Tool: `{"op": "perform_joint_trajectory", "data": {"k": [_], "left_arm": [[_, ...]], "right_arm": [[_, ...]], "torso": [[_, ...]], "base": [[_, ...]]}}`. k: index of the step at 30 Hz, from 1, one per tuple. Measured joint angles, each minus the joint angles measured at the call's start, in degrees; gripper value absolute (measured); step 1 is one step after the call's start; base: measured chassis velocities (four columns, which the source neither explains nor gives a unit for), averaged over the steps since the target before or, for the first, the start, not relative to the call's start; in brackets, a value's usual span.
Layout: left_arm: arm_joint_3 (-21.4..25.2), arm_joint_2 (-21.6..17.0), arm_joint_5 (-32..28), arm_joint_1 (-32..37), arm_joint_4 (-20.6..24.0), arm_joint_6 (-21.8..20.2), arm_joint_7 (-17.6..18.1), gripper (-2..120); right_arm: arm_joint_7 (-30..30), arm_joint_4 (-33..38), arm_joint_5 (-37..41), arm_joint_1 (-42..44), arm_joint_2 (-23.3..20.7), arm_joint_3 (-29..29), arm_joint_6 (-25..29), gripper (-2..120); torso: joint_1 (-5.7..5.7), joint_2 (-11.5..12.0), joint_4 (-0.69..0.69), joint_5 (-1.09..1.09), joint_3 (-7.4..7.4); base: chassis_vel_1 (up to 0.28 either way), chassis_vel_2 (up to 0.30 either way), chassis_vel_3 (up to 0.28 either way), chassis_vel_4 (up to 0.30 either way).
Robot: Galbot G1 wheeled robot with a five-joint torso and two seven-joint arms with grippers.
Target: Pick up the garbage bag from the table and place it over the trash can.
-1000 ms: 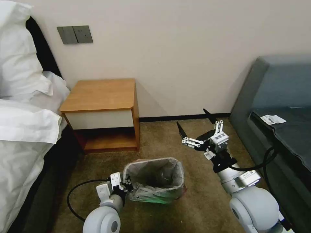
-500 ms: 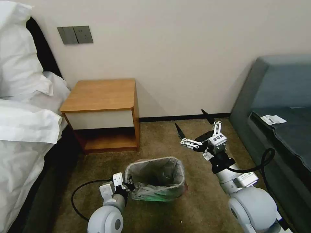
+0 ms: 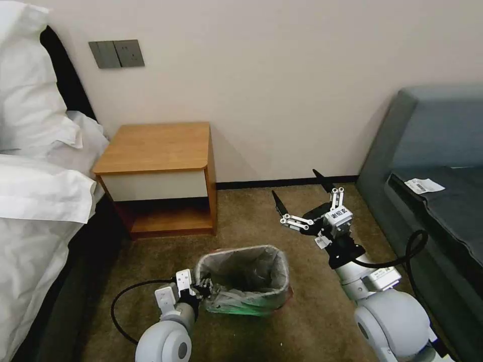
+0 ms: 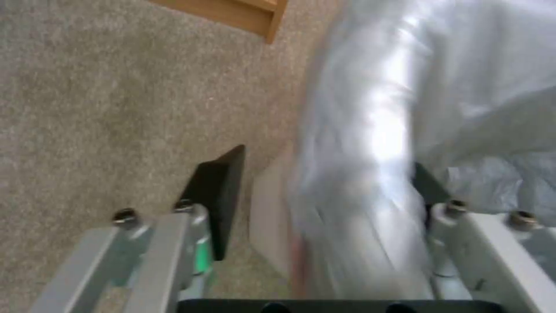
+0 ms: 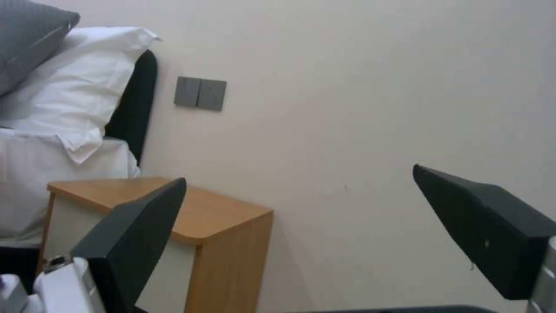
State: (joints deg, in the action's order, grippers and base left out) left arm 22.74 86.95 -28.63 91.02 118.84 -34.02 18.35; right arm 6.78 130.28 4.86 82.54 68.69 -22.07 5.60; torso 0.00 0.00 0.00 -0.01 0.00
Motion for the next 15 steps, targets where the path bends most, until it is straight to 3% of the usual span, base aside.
{"op": "perform_joint_trajectory", "data": {"k": [9, 15], "left_arm": [[0.06, 0.01, 0.11, 0.16, 1.09, 0.39, -0.15, 91], [0.08, 0.00, 0.65, 0.90, 2.11, 0.96, -0.33, 100]], "right_arm": [[0.13, 0.19, -0.02, 0.05, 0.34, 0.09, -0.02, 100], [0.17, 0.26, -0.09, 0.08, 0.51, 0.19, -0.03, 100]], "torso": [[0.00, 0.00, 0.00, 0.01, 0.00], [0.00, 0.00, 0.00, 0.01, 0.00]], "base": [[0.000, 0.000, 0.000, 0.000], [0.000, 0.000, 0.000, 0.000]]}}
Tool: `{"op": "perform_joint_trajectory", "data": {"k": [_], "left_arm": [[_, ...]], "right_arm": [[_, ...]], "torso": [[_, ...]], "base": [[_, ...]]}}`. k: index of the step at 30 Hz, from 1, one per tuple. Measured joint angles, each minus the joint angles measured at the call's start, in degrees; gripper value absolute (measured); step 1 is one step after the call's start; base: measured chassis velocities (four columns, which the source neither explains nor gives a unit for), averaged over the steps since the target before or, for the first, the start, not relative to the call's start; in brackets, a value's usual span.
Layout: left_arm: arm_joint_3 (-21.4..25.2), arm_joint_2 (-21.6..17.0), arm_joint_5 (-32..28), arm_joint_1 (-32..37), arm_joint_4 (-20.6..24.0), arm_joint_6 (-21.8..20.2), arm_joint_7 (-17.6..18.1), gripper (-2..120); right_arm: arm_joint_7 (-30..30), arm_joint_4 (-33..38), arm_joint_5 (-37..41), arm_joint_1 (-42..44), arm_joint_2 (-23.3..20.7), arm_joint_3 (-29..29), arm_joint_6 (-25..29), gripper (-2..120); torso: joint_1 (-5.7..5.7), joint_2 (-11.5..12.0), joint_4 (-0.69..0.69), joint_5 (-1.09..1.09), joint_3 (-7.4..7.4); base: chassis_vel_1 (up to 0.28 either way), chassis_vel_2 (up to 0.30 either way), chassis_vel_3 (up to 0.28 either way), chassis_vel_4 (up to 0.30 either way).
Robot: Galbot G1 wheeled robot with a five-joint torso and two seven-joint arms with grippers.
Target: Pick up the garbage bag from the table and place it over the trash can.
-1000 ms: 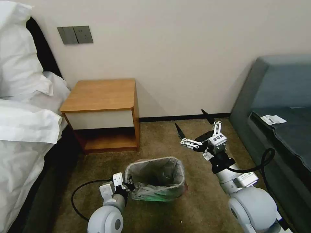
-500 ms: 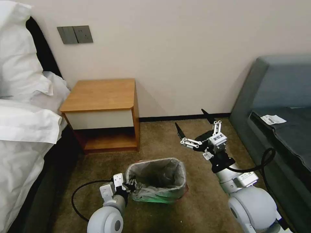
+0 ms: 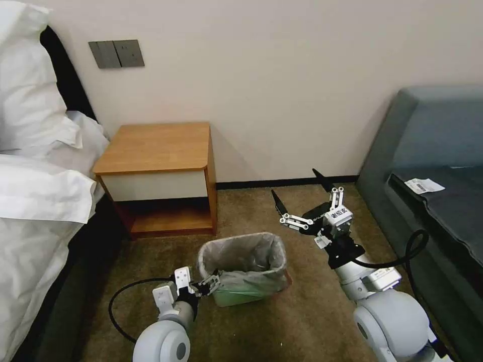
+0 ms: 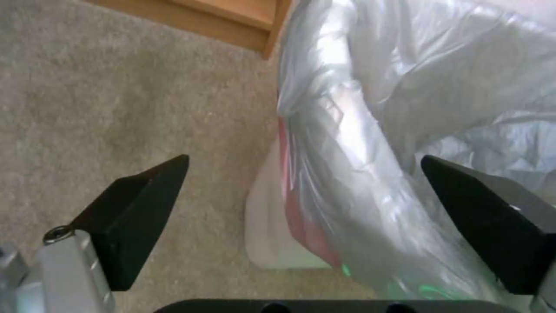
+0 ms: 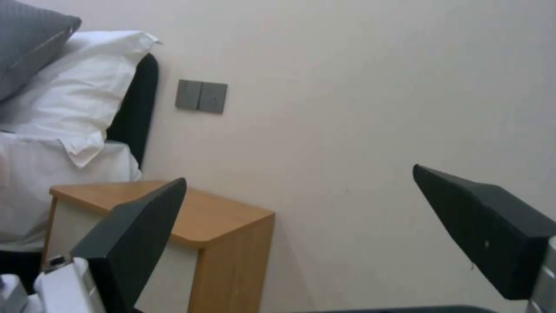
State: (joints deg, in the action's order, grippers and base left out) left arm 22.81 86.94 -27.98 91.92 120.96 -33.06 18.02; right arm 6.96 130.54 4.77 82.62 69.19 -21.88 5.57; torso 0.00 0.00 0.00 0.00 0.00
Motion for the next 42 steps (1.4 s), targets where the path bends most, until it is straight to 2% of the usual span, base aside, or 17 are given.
{"op": "perform_joint_trajectory", "data": {"k": [8, 10, 11, 13, 14, 17, 18, 20, 22, 23, 26, 27, 31, 34, 42], "left_arm": [[0.06, -0.11, 3.14, 1.38, 2.58, 2.86, -0.71, 100], [0.14, 0.10, 7.67, 2.04, 2.75, 8.16, -1.20, 100], [0.14, 0.10, 7.67, 2.04, 2.75, 8.16, -1.20, 100], [0.61, 0.15, 10.85, 2.29, 2.43, 14.31, -1.91, 100], [0.61, 0.15, 10.85, 2.29, 2.43, 14.31, -1.91, 100], [1.67, 0.07, 16.58, 2.16, -0.49, 25.71, -4.23, 100], [1.67, 0.07, 16.58, 2.16, -0.49, 25.71, -4.23, 100], [1.82, 0.00, 18.16, 2.17, -1.96, 31.45, -5.72, 100], [1.89, 0.03, 18.98, 2.25, -2.90, 34.93, -6.61, 100], [1.89, 0.03, 18.98, 2.25, -2.90, 34.93, -6.61, 100], [2.06, 0.10, 20.72, 2.18, -4.65, 40.25, -8.56, 100], [2.06, 0.10, 20.72, 2.18, -4.65, 40.25, -8.56, 100], [2.64, -0.58, 21.17, 1.20, -7.15, 44.80, -10.05, 99], [2.95, -1.40, 20.43, 0.46, -8.06, 46.46, -10.41, 99], [3.09, -1.80, 20.33, -0.20, -8.79, 47.06, -10.58, 99]], "right_arm": [[-1.36, -0.63, -0.40, 0.25, 1.24, 0.78, 0.12, 100], [-4.98, -2.03, -0.72, 0.80, 2.82, 2.06, -0.28, 100], [-4.98, -2.03, -0.72, 0.80, 2.82, 2.06, -0.28, 100], [-7.93, -3.65, -0.79, 1.65, 4.52, 3.67, -1.00, 100], [-7.93, -3.65, -0.79, 1.65, 4.52, 3.67, -1.00, 100], [-10.62, -7.16, 0.52, 2.81, 6.85, 5.76, -2.20, 100], [-10.62, -7.16, 0.52, 2.81, 6.85, 5.76, -2.20, 100], [-11.14, -9.90, 2.80, 2.86, 8.13, 6.53, -2.08, 100], [-11.25, -11.95, 4.91, 2.76, 9.18, 7.09, -1.48, 100], [-11.25, -11.95, 4.91, 2.76, 9.18, 7.09, -1.48, 100], [-9.61, -17.48, 4.40, 2.21, 11.30, 6.81, 3.85, 100], [-9.61, -17.48, 4.40, 2.21, 11.30, 6.81, 3.85, 100], [-8.20, -23.09, 1.57, 2.04, 13.49, 5.79, 9.14, 100], [-8.07, -24.02, 0.01, 2.06, 14.00, 5.14, 10.45, 100], [-7.67, -24.58, -1.72, 2.17, 14.39, 3.97, 12.30, 100]], "torso": [[0.00, 0.00, 0.00, 0.00, 0.00], [0.00, 0.00, 0.01, 0.00, 0.00], [0.00, 0.00, 0.01, 0.00, 0.00], [0.00, 0.00, 0.01, 0.01, 0.00], [0.00, 0.00, 0.01, 0.01, 0.00], [0.00, 0.00, 0.01, 0.00, 0.00], [0.00, 0.00, 0.01, 0.00, 0.00], [0.00, 0.00, 0.00, 0.00, 0.00], [0.00, 0.00, 0.01, 0.00, 0.00], [0.00, 0.00, 0.01, 0.00, 0.00], [0.00, 0.00, 0.01, 0.00, 0.00], [0.00, 0.00, 0.01, 0.00, 0.00], [0.00, 0.00, 0.01, -0.01, 0.00], [0.00, 0.00, 0.00, 0.00, 0.00], [0.00, 0.00, 0.00, 0.00, 0.00]], "base": [[0.000, 0.000, 0.000, 0.000], [0.000, 0.000, 0.000, 0.000], [0.000, 0.000, 0.000, 0.000], [0.000, 0.000, 0.000, 0.000], [0.000, 0.000, 0.000, 0.000], [0.000, 0.000, 0.000, 0.000], [0.000, 0.000, 0.000, 0.000], [0.000, 0.000, 0.000, 0.000], [0.000, 0.000, 0.000, 0.000], [0.000, 0.000, 0.000, 0.000], [0.000, 0.000, 0.000, 0.000], [0.000, 0.000, 0.000, 0.000], [0.000, 0.000, 0.000, 0.000], [0.000, 0.000, 0.000, 0.000], [0.000, 0.000, 0.000, 0.000]]}}
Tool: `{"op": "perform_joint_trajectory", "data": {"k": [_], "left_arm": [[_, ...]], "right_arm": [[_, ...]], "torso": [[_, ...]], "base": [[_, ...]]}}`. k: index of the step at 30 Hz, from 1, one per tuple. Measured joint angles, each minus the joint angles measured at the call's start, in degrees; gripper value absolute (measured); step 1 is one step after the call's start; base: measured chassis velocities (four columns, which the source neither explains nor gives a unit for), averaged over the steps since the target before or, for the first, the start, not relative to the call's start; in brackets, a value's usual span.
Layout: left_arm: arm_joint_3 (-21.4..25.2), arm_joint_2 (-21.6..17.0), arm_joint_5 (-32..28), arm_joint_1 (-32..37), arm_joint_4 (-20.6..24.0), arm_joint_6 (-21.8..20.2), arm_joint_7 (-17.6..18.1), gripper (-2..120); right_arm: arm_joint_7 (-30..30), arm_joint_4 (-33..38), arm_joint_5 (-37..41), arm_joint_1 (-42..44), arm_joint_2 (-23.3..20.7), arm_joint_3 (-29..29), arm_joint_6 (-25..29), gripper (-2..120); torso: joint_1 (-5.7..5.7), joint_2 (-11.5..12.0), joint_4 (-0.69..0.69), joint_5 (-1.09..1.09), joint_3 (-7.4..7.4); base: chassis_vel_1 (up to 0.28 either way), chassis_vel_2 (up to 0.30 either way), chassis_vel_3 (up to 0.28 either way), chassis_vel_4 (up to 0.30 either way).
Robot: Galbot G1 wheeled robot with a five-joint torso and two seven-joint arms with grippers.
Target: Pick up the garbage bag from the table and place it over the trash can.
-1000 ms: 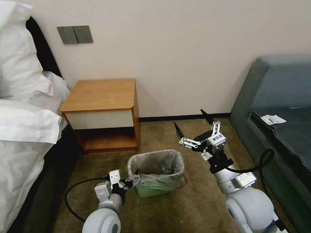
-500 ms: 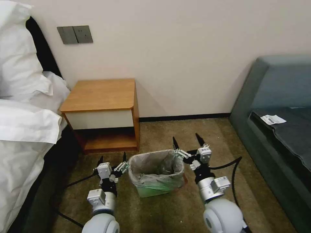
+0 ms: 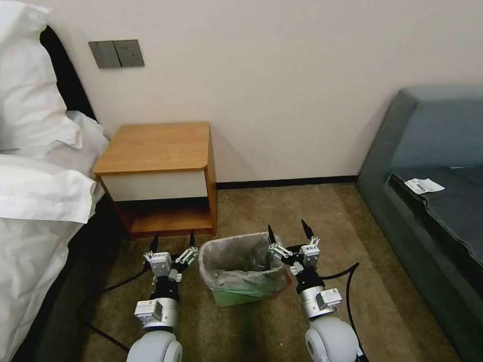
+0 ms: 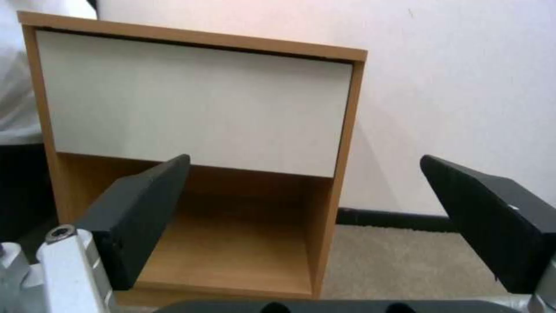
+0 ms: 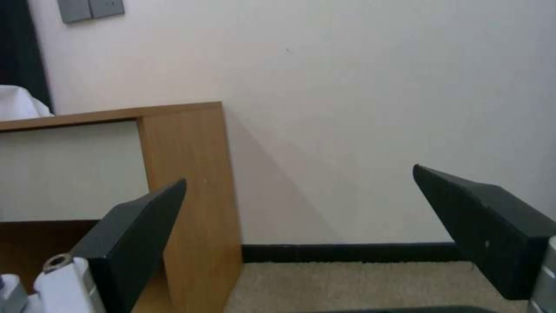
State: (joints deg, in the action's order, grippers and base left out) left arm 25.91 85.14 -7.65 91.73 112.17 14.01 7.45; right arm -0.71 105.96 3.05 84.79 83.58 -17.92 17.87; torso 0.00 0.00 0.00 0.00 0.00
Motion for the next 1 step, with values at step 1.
{"op": "perform_joint_trajectory", "data": {"k": [1], "left_arm": [[0.00, 0.00, 0.00, 0.00, 0.00, 0.00, 0.00, 99]], "right_arm": [[0.00, 0.00, 0.00, 0.00, 0.00, 0.00, 0.00, 100]], "torso": [[0.00, 0.00, 0.00, 0.00, 0.00]], "base": [[0.000, 0.000, 0.000, 0.000]]}}
